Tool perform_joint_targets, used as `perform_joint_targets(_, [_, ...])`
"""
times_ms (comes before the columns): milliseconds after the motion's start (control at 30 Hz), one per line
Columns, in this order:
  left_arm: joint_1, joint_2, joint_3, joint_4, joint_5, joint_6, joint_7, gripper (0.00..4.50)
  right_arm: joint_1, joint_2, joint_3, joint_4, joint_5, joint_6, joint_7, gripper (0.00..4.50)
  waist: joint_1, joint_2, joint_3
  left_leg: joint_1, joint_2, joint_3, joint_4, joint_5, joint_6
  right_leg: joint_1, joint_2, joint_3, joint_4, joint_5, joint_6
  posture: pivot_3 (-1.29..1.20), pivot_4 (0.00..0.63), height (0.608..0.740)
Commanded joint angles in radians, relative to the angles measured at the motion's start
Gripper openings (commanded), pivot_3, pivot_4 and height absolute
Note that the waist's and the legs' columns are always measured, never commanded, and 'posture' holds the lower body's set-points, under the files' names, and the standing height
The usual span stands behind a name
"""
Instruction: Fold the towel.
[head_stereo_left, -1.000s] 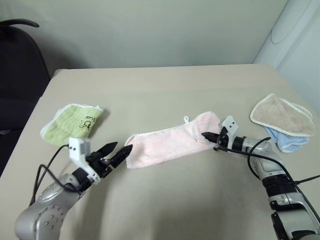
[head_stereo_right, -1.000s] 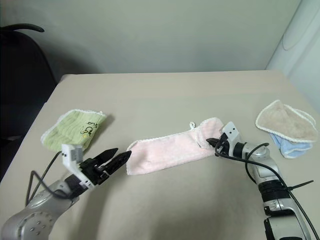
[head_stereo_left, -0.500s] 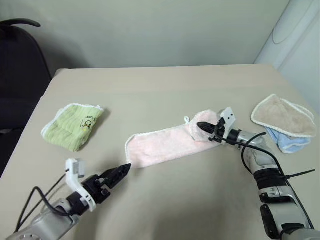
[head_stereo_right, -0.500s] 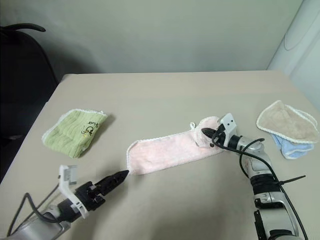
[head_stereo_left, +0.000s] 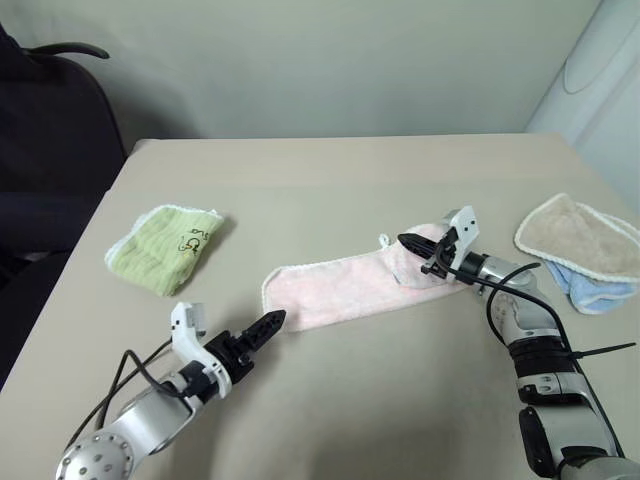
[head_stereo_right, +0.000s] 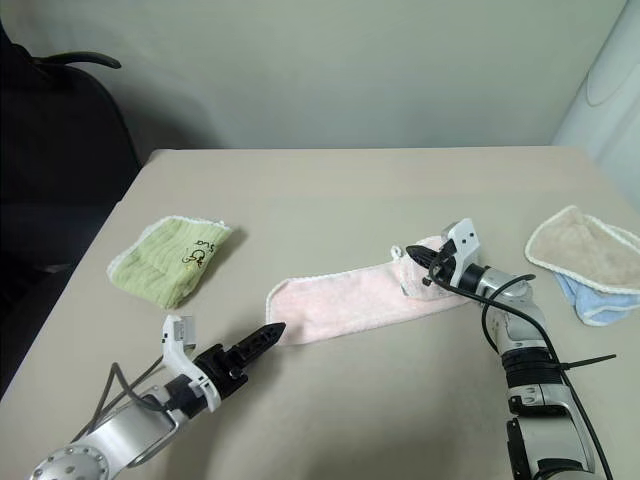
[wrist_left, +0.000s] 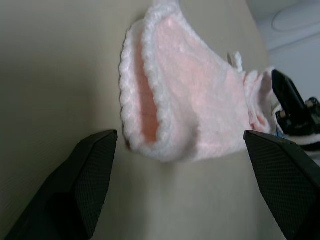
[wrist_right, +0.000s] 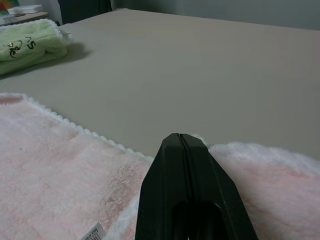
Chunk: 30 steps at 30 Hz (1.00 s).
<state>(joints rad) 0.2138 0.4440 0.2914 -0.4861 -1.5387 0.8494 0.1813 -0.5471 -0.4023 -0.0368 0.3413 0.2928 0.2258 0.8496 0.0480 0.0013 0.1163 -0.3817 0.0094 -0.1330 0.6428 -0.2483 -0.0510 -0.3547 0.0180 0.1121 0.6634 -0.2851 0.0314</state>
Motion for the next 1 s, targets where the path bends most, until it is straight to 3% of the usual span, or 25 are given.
perform_joint_targets(33, [-0.027, -0.020, -0.041, 0.071, 0.061, -0.014, 0.034, 4.40, -0.014, 0.001, -0.035, -0.042, 0.029, -0.004, -0.013, 0.01, 0.003, 0.002, 0.000, 0.000, 0.000, 0.000, 0.000, 0.000, 0.000, 0.000, 0.000, 0.000, 0.000, 0.000, 0.000, 0.00, 0.150, 0.740])
perform_joint_targets(100, [-0.050, -0.029, -0.050, 0.084, 0.076, -0.014, 0.037, 4.40, -0.021, 0.002, -0.039, -0.041, 0.030, -0.006, -0.015, 0.01, 0.006, 0.004, 0.001, 0.000, -0.001, 0.001, 0.000, 0.000, -0.001, 0.000, 0.000, 0.000, 0.000, 0.000, 0.000, 0.00, 0.150, 0.740])
perform_joint_targets(200, [-0.069, -0.040, -0.052, 0.096, 0.092, -0.015, 0.036, 3.86, -0.029, 0.003, -0.044, -0.037, 0.031, -0.008, -0.019, 0.00, 0.007, 0.005, 0.001, 0.000, -0.002, 0.001, 0.000, 0.001, -0.001, 0.000, 0.000, 0.000, 0.000, 0.000, 0.000, 0.00, 0.150, 0.740])
perform_joint_targets(533, [-0.072, -0.071, -0.009, 0.079, 0.096, -0.045, 0.017, 0.13, -0.034, 0.013, -0.053, -0.036, 0.032, -0.016, -0.028, 0.00, 0.002, 0.004, 0.002, -0.001, 0.001, 0.003, -0.008, 0.002, -0.004, -0.005, 0.002, 0.001, -0.001, -0.002, -0.001, 0.00, 0.150, 0.740])
perform_joint_targets(767, [-0.062, -0.094, 0.068, 0.022, 0.044, -0.110, -0.025, 0.06, -0.030, 0.013, -0.058, -0.036, 0.033, -0.023, -0.033, 0.00, -0.013, 0.000, 0.006, -0.001, 0.006, 0.003, -0.012, 0.003, -0.007, -0.007, 0.008, 0.002, -0.002, -0.002, -0.002, 0.00, 0.150, 0.740])
perform_joint_targets(1000, [-0.064, 0.004, 0.151, -0.083, -0.052, -0.132, -0.058, 0.06, -0.032, 0.000, -0.073, -0.018, 0.034, -0.041, -0.043, 0.00, -0.021, -0.003, 0.008, -0.001, 0.008, 0.000, -0.012, 0.003, -0.008, -0.007, 0.010, 0.002, -0.001, -0.002, -0.003, 0.00, 0.150, 0.740])
